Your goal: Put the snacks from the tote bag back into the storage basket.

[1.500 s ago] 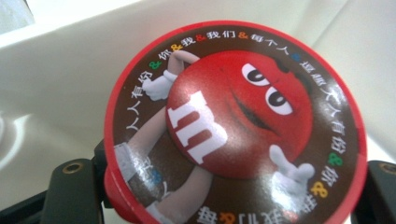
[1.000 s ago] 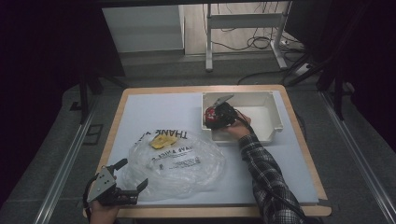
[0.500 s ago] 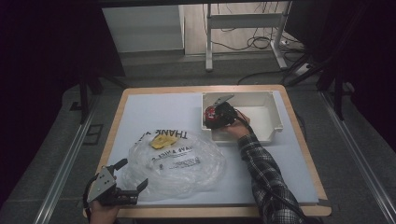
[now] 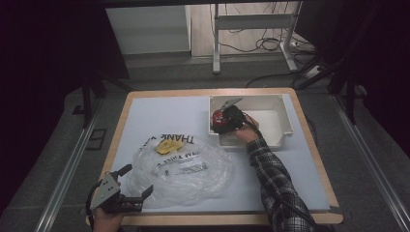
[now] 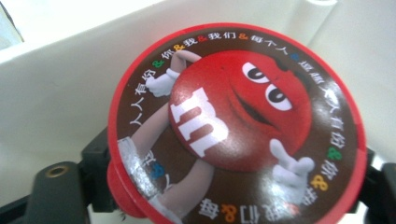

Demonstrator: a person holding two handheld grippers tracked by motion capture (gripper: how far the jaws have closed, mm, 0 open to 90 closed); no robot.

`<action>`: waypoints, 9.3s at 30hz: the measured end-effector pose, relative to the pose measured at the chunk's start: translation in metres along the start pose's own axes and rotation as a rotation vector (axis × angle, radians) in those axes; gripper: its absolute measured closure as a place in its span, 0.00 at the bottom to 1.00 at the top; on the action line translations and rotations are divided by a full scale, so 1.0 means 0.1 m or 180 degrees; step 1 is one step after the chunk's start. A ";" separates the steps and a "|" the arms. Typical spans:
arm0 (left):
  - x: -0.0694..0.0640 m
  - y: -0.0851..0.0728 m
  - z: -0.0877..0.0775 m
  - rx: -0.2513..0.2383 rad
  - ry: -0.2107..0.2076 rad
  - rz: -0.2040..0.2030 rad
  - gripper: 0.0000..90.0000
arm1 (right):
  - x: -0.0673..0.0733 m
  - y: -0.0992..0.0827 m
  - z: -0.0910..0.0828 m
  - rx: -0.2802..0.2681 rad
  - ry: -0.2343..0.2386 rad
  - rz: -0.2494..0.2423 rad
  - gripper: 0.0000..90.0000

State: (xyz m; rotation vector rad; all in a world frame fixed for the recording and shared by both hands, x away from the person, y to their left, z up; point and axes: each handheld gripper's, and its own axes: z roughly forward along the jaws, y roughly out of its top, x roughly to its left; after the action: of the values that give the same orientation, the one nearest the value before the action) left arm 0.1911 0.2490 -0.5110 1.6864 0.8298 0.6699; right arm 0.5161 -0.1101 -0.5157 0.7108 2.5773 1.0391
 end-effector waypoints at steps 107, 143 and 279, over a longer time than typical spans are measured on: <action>-0.01 0.00 0.00 0.0003 0.0014 0.0007 0.00 | 0.35 0.00 -0.64 -0.0612 -0.0077 -0.0062 0.02; -0.01 0.00 -0.01 -0.0003 0.0021 0.0014 0.00 | 0.54 -0.12 -0.85 -0.0792 0.0003 -0.0048 0.02; -0.01 0.01 -0.04 -0.0080 0.0022 -0.0028 0.00 | 0.94 -1.14 -1.93 -0.1309 -0.0265 0.0131 0.00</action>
State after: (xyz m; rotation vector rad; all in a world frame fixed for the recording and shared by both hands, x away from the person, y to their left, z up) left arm 0.1880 0.2507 -0.5093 1.6579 0.8300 0.6779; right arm 0.3175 -0.2411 -0.4662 0.6810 2.1838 1.4585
